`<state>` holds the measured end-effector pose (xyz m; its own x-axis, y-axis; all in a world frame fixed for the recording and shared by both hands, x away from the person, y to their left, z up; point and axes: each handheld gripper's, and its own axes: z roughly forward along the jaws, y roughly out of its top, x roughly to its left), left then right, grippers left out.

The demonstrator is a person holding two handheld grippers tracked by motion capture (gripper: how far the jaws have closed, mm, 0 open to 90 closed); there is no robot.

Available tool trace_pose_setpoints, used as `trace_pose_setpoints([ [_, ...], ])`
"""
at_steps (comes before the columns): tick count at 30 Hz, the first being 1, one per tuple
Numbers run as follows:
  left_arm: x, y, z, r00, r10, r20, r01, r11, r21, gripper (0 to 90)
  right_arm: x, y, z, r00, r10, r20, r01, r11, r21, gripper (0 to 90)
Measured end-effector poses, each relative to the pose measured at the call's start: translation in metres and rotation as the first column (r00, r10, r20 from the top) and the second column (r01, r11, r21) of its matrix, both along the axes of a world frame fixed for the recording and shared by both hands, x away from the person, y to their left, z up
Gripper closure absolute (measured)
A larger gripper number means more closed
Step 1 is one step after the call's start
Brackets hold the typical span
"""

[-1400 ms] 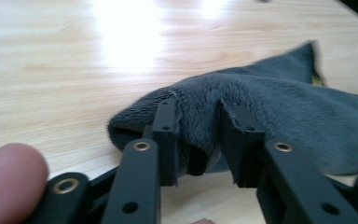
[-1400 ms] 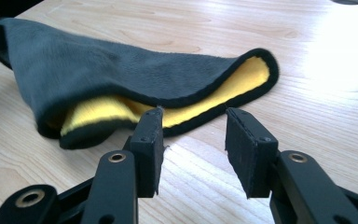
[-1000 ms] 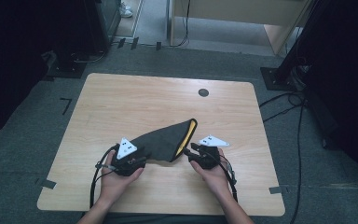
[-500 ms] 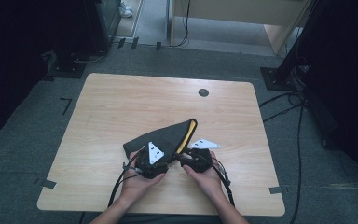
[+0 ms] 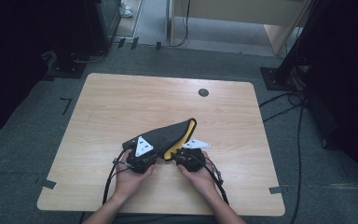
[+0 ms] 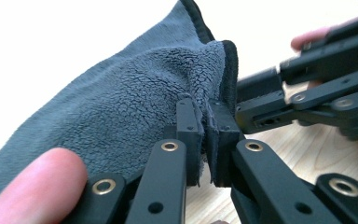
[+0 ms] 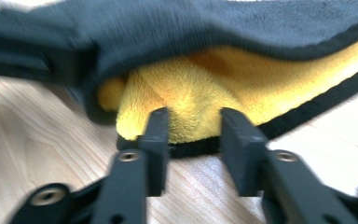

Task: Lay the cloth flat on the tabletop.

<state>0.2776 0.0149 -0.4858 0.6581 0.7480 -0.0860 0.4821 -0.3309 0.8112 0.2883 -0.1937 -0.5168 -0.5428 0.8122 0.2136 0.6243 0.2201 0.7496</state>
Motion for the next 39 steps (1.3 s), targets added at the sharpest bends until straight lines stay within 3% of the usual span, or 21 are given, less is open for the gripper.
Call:
trace_pose_setpoints([
  [1, 0.001, 0.003, 0.002, 1.0, 0.001, 0.001, -0.001, 0.9999, -0.011, 86.0, 0.0, 0.0, 0.0, 1.0, 0.0, 0.0, 0.0, 1.0, 0.0, 72.2],
  [2, 0.002, 0.007, 0.004, 1.0, 0.003, 0.0, -0.003, 0.9997, -0.026, 86.5, 0.0, 0.002, 0.001, 1.0, -0.008, 0.0, 0.008, 0.9999, -0.013, 84.8],
  [3, 0.003, 0.01, 0.006, 1.0, 0.007, 0.002, -0.007, 0.9995, -0.032, 86.6, 0.0, 0.002, 0.001, 0.9999, -0.016, 0.0, 0.016, 0.9996, -0.021, 90.0],
  [8, 0.005, 0.025, 0.016, 0.9994, 0.031, 0.013, -0.03, 0.9976, -0.063, 86.8, 0.001, -0.008, 0.007, 0.9987, -0.047, 0.021, 0.048, 0.9987, -0.018, 90.0],
  [10, 0.006, 0.031, 0.019, 0.9992, 0.038, 0.012, -0.037, 0.996, -0.082, 86.8, 0.0, -0.016, 0.014, 0.9972, -0.066, 0.033, 0.066, 0.9977, 0.015, 90.0],
  [12, 0.007, 0.035, 0.021, 0.9992, 0.039, 0.008, -0.038, 0.9953, -0.089, 86.8, -0.003, -0.02, 0.018, 0.9982, -0.041, 0.045, 0.038, 0.9971, 0.067, 81.9],
  [13, 0.008, 0.035, 0.021, 0.9992, 0.039, 0.006, -0.039, 0.9949, -0.093, 86.8, -0.006, -0.018, 0.021, 0.9981, 0.011, 0.06, -0.017, 0.995, 0.098, 76.3],
  [15, 0.009, 0.036, 0.02, 0.9992, 0.039, 0.0, -0.039, 0.9949, -0.093, 86.8, -0.012, -0.01, 0.022, 0.9935, 0.073, 0.087, -0.081, 0.9928, 0.088, 64.2],
  [18, 0.009, 0.035, 0.019, 0.9994, 0.035, -0.003, -0.036, 0.9952, -0.091, 86.8, -0.018, 0.003, 0.021, 0.9894, 0.099, 0.106, -0.107, 0.9914, 0.075, 50.0],
  [20, 0.009, 0.034, 0.019, 0.9994, 0.034, -0.002, -0.035, 0.9953, -0.091, 86.8, -0.018, 0.006, 0.021, 0.9904, 0.09, 0.105, -0.1, 0.9911, 0.089, 46.1],
  [23, 0.008, 0.034, 0.018, 0.9995, 0.03, -0.007, -0.03, 0.9955, -0.09, 86.7, -0.011, 0.007, 0.021, 0.9951, 0.034, 0.093, -0.05, 0.9824, 0.18, 41.9],
  [26, 0.008, 0.033, 0.017, 0.9997, 0.025, -0.006, -0.025, 0.9957, -0.089, 86.8, -0.004, 0.009, 0.017, 0.9981, 0.004, 0.061, -0.016, 0.982, 0.188, 42.0],
  [29, 0.008, 0.032, 0.017, 0.9997, 0.022, -0.008, -0.022, 0.9958, -0.089, 86.8, -0.001, 0.011, 0.013, 0.9993, 0.002, 0.037, -0.009, 0.9812, 0.193, 43.3],
  [31, 0.008, 0.031, 0.016, 0.9998, 0.017, -0.008, -0.018, 0.996, -0.087, 86.8, 0.002, 0.013, 0.008, 1.0, 0.003, 0.0, -0.003, 0.9804, 0.197, 48.8],
  [35, 0.008, 0.029, 0.015, 0.9999, 0.01, -0.012, -0.011, 0.9964, -0.084, 87.0, 0.003, 0.017, 0.004, 0.9998, -0.002, -0.019, 0.006, 0.9847, 0.174, 56.7],
  [36, 0.007, 0.028, 0.014, 0.9999, 0.006, -0.013, -0.007, 0.9969, -0.079, 87.1, 0.004, 0.021, 0.001, 0.9997, -0.008, -0.025, 0.011, 0.9927, 0.12, 65.6],
  [37, 0.007, 0.028, 0.014, 0.9999, 0.006, -0.013, -0.007, 0.9969, -0.079, 87.2, 0.004, 0.021, 0.001, 0.9997, -0.008, -0.025, 0.011, 0.9927, 0.12, 65.6],
  [38, 0.007, 0.029, 0.014, 0.9999, 0.004, -0.01, -0.005, 0.9972, -0.075, 87.2, 0.003, 0.024, -0.001, 0.9997, -0.009, -0.024, 0.01, 0.9974, 0.071, 77.8],
  [39, 0.007, 0.03, 0.015, 0.9999, 0.006, -0.01, -0.007, 0.997, -0.077, 87.3, 0.002, 0.025, 0.0, 0.9999, -0.011, -0.013, 0.012, 0.9981, 0.06, 82.7],
])
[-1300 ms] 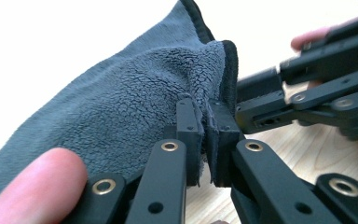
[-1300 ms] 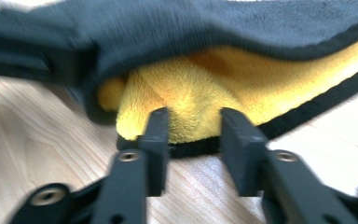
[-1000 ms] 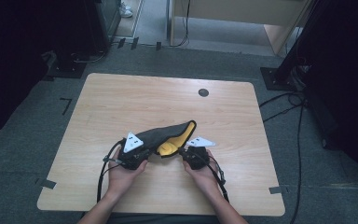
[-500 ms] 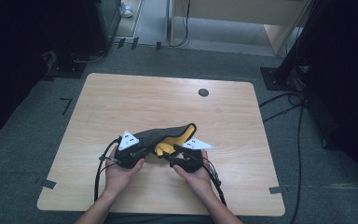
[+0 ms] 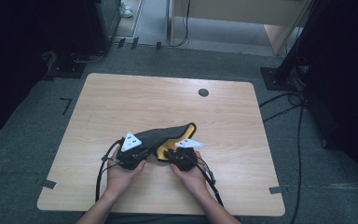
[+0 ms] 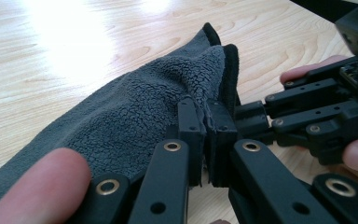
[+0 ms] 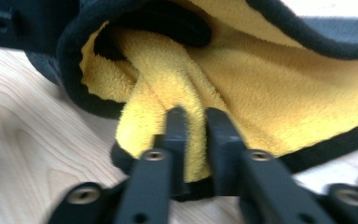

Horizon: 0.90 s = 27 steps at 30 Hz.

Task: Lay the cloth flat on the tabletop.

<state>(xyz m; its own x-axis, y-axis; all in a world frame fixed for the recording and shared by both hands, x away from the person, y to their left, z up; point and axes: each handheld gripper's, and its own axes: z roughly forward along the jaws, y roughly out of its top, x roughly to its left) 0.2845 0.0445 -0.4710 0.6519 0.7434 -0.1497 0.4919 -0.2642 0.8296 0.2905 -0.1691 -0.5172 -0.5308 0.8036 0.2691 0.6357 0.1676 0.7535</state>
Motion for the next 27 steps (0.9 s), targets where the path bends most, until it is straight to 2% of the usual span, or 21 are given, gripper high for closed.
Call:
trace_pose_setpoints([
  [2, 0.0, 0.001, 0.0, 1.0, 0.002, 0.001, -0.002, 1.0, -0.002, 87.4, -0.003, 0.002, 0.003, 0.999, 0.011, 0.044, -0.008, 0.9984, -0.055, 86.8],
  [4, 0.001, 0.005, 0.002, 1.0, 0.007, 0.001, -0.007, 0.9999, -0.009, 87.5, -0.006, 0.001, 0.007, 0.998, 0.019, 0.061, -0.015, 0.9973, -0.072, 87.7],
  [6, 0.001, 0.006, 0.003, 0.9999, 0.012, 0.004, -0.012, 0.9998, -0.014, 87.5, -0.007, 0.0, 0.009, 0.9974, 0.021, 0.068, -0.016, 0.9971, -0.075, 87.9],
  [14, 0.004, 0.025, 0.015, 0.9984, 0.049, 0.027, -0.047, 0.9969, -0.063, 87.6, -0.013, -0.027, 0.03, 0.9916, 0.039, 0.123, -0.027, 0.9948, -0.098, 88.1],
  [15, 0.004, 0.031, 0.019, 0.9976, 0.061, 0.032, -0.059, 0.9955, -0.074, 87.7, -0.017, -0.034, 0.037, 0.9861, 0.058, 0.156, -0.039, 0.9919, -0.121, 88.1],
  [16, 0.004, 0.031, 0.019, 0.9976, 0.061, 0.032, -0.059, 0.9955, -0.074, 87.7, -0.017, -0.034, 0.037, 0.9861, 0.058, 0.156, -0.039, 0.9919, -0.121, 88.1],
  [17, 0.005, 0.041, 0.025, 0.9958, 0.081, 0.042, -0.077, 0.9929, -0.091, 87.7, -0.022, -0.042, 0.044, 0.9807, 0.065, 0.184, -0.04, 0.9896, -0.138, 88.1],
  [20, 0.006, 0.05, 0.031, 0.9937, 0.101, 0.047, -0.096, 0.9896, -0.107, 87.8, -0.024, -0.051, 0.051, 0.9768, 0.071, 0.202, -0.044, 0.9894, -0.138, 88.1],
  [22, 0.007, 0.064, 0.04, 0.9896, 0.134, 0.053, -0.126, 0.9826, -0.137, 87.9, -0.028, -0.065, 0.06, 0.9749, 0.058, 0.215, -0.03, 0.991, -0.131, 88.2],
  [24, 0.008, 0.068, 0.043, 0.9887, 0.14, 0.054, -0.131, 0.9813, -0.141, 88.0, -0.029, -0.07, 0.063, 0.9736, 0.051, 0.222, -0.022, 0.9916, -0.127, 88.2],
  [26, 0.01, 0.074, 0.048, 0.9869, 0.15, 0.06, -0.14, 0.9794, -0.145, 88.0, -0.033, -0.086, 0.068, 0.9725, 0.037, 0.23, -0.008, 0.9918, -0.128, 88.2],
  [27, 0.011, 0.076, 0.049, 0.9869, 0.151, 0.058, -0.141, 0.9791, -0.147, 88.0, -0.033, -0.086, 0.068, 0.9725, 0.037, 0.23, -0.008, 0.9918, -0.128, 88.2],
])
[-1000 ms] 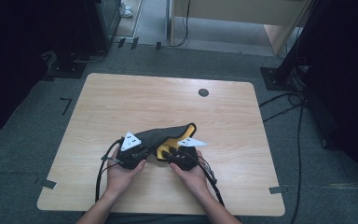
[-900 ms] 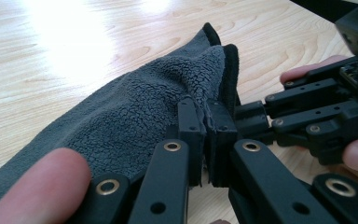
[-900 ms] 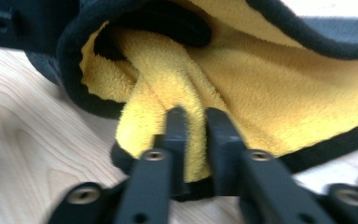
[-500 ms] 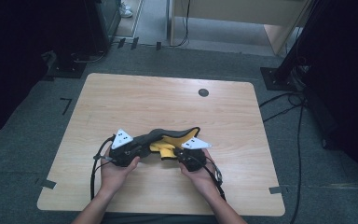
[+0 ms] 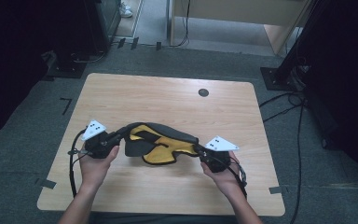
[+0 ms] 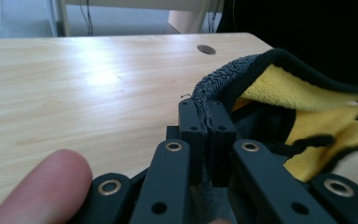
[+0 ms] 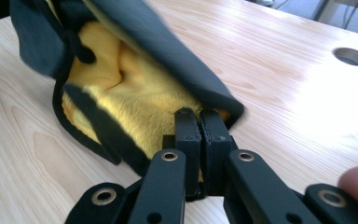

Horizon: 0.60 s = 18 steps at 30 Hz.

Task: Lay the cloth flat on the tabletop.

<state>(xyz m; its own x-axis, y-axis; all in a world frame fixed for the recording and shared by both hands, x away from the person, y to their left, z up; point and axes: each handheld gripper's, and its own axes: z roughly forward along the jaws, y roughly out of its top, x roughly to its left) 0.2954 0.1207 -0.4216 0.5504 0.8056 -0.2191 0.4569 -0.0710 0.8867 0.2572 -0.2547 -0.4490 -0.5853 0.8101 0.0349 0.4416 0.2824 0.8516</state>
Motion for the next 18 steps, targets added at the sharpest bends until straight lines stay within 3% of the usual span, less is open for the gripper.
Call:
trace_pose_setpoints([
  [3, 0.004, 0.004, 0.006, 0.9999, -0.006, -0.015, 0.006, 1.0, -0.006, 88.0, -0.005, -0.015, 0.004, 0.9999, 0.006, -0.015, -0.006, 0.9995, 0.03, 88.3],
  [6, 0.002, 0.005, 0.012, 0.9991, -0.038, -0.02, 0.038, 0.9992, -0.014, 88.1, -0.011, -0.034, 0.017, 0.9997, 0.023, -0.004, -0.022, 0.9929, 0.117, 88.3],
  [13, -0.013, 0.009, 0.025, 0.9936, -0.111, -0.023, 0.11, 0.9934, -0.033, 88.2, -0.022, -0.041, 0.037, 0.998, 0.045, 0.044, -0.049, 0.9942, 0.096, 88.2],
  [14, -0.015, 0.012, 0.029, 0.9896, -0.14, -0.033, 0.138, 0.9884, -0.063, 88.2, -0.027, -0.043, 0.04, 0.9972, 0.06, 0.044, -0.064, 0.9931, 0.098, 88.2],
  [18, -0.009, 0.013, 0.038, 0.9841, -0.172, -0.042, 0.168, 0.9808, -0.099, 88.3, -0.032, -0.046, 0.049, 0.9968, 0.066, 0.046, -0.07, 0.992, 0.105, 88.2],
])
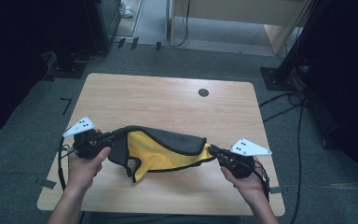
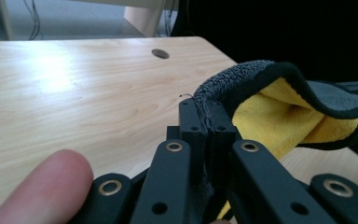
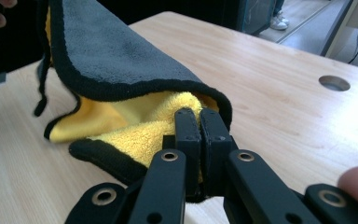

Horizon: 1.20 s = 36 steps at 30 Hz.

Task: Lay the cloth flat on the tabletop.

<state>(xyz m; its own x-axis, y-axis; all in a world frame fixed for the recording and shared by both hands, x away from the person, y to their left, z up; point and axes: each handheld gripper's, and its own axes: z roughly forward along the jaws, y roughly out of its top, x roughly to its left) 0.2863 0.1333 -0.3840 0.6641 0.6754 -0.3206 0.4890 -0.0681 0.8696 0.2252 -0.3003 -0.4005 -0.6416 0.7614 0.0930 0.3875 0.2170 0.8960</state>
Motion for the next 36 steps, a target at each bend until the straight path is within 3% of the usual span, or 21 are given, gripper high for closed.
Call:
trace_pose_setpoints([
  [2, 0.006, -0.003, 0.003, 1.0, 0.003, 0.0, -0.003, 0.9999, 0.01, 88.3, 0.002, -0.001, 0.002, 1.0, -0.004, 0.001, 0.004, 1.0, 0.0, 88.2],
  [5, 0.046, -0.019, 0.008, 0.9988, 0.046, -0.014, -0.045, 0.9974, 0.056, 88.1, 0.022, -0.002, 0.007, 0.9989, -0.047, -0.009, 0.047, 0.9986, -0.024, 88.2],
  [6, 0.082, -0.033, 0.001, 0.9847, 0.172, -0.026, -0.168, 0.9788, 0.117, 83.6, 0.047, -0.004, 0.0, 0.9934, -0.113, -0.021, 0.111, 0.9916, -0.066, 87.1],
  [7, 0.082, -0.033, 0.001, 0.9847, 0.172, -0.026, -0.168, 0.9788, 0.117, 77.5, 0.047, -0.004, 0.0, 0.9934, -0.113, -0.021, 0.111, 0.9916, -0.066, 87.1],
  [8, 0.103, -0.041, -0.01, 0.9674, 0.252, -0.027, -0.244, 0.9565, 0.159, 71.5, 0.073, -0.009, -0.016, 0.972, -0.223, -0.073, 0.219, 0.9735, -0.066, 78.7],
  [9, 0.103, -0.041, -0.01, 0.9674, 0.252, -0.027, -0.244, 0.9565, 0.159, 67.6, 0.073, -0.009, -0.016, 0.972, -0.223, -0.073, 0.219, 0.9735, -0.066, 78.7],
  [10, 0.106, -0.044, -0.015, 0.9654, 0.259, -0.026, -0.252, 0.9536, 0.165, 67.6, 0.082, -0.009, -0.025, 0.9597, -0.27, -0.078, 0.262, 0.9599, -0.1, 73.6],
  [11, 0.104, -0.046, -0.019, 0.9672, 0.254, -0.016, -0.248, 0.9543, 0.167, 65.0, 0.087, -0.01, -0.032, 0.9516, -0.296, -0.082, 0.287, 0.9512, -0.115, 70.7],
  [12, 0.099, -0.047, -0.024, 0.9687, 0.248, -0.001, -0.244, 0.9537, 0.175, 62.0, 0.089, -0.013, -0.043, 0.953, -0.286, -0.1, 0.278, 0.9569, -0.084, 67.9],
  [15, 0.082, -0.045, -0.043, 0.9683, 0.25, 0.014, -0.246, 0.9438, 0.22, 60.6, 0.088, -0.017, -0.052, 0.9501, -0.292, -0.111, 0.283, 0.9552, -0.085, 65.9],
  [16, 0.076, -0.042, -0.049, 0.9692, 0.246, 0.002, -0.241, 0.9464, 0.215, 60.6, 0.087, -0.022, -0.059, 0.9445, -0.302, -0.129, 0.294, 0.9525, -0.081, 65.9],
  [21, 0.045, -0.042, -0.077, 0.9754, 0.216, -0.041, -0.201, 0.9504, 0.237, 59.5, 0.085, -0.028, -0.068, 0.9381, -0.304, -0.165, 0.296, 0.9523, -0.074, 62.1],
  [24, 0.023, -0.049, -0.09, 0.9844, 0.167, -0.055, -0.147, 0.9543, 0.26, 57.3, 0.086, -0.03, -0.072, 0.9345, -0.314, -0.167, 0.302, 0.9485, -0.095, 57.9],
  [26, 0.009, -0.056, -0.101, 0.9899, 0.112, -0.086, -0.084, 0.9556, 0.283, 56.1, 0.091, -0.031, -0.075, 0.9248, -0.337, -0.177, 0.324, 0.9411, -0.096, 55.0],
  [30, -0.009, -0.065, -0.117, 0.9925, 0.071, -0.1, -0.031, 0.9337, 0.357, 54.2, 0.098, -0.028, -0.072, 0.9106, -0.364, -0.195, 0.364, 0.9306, -0.039, 51.1],
  [31, -0.012, -0.067, -0.121, 0.9928, 0.073, -0.094, -0.032, 0.9224, 0.385, 54.2, 0.098, -0.028, -0.072, 0.9106, -0.364, -0.195, 0.364, 0.9306, -0.039, 51.1],
  [32, -0.013, -0.07, -0.125, 0.9928, 0.076, -0.092, -0.029, 0.9, 0.435, 56.0, 0.1, -0.025, -0.073, 0.8945, -0.403, -0.194, 0.394, 0.9154, -0.082, 54.3],
  [33, -0.013, -0.07, -0.125, 0.9928, 0.076, -0.092, -0.029, 0.9, 0.435, 56.9, 0.1, -0.025, -0.073, 0.8945, -0.403, -0.194, 0.394, 0.9154, -0.082, 54.3],
  [34, -0.014, -0.071, -0.126, 0.9931, 0.09, -0.075, -0.046, 0.8886, 0.456, 59.5, 0.103, -0.025, -0.077, 0.8857, -0.406, -0.225, 0.393, 0.9139, -0.101, 65.9],
  [35, -0.014, -0.071, -0.126, 0.9932, 0.093, -0.07, -0.049, 0.8825, 0.468, 63.6, 0.104, -0.026, -0.08, 0.8862, -0.405, -0.225, 0.387, 0.914, -0.122, 76.0],
  [36, -0.014, -0.071, -0.126, 0.9932, 0.093, -0.07, -0.049, 0.8825, 0.468, 66.5, 0.103, -0.027, -0.082, 0.8873, -0.396, -0.237, 0.375, 0.918, -0.128, 82.5],
])
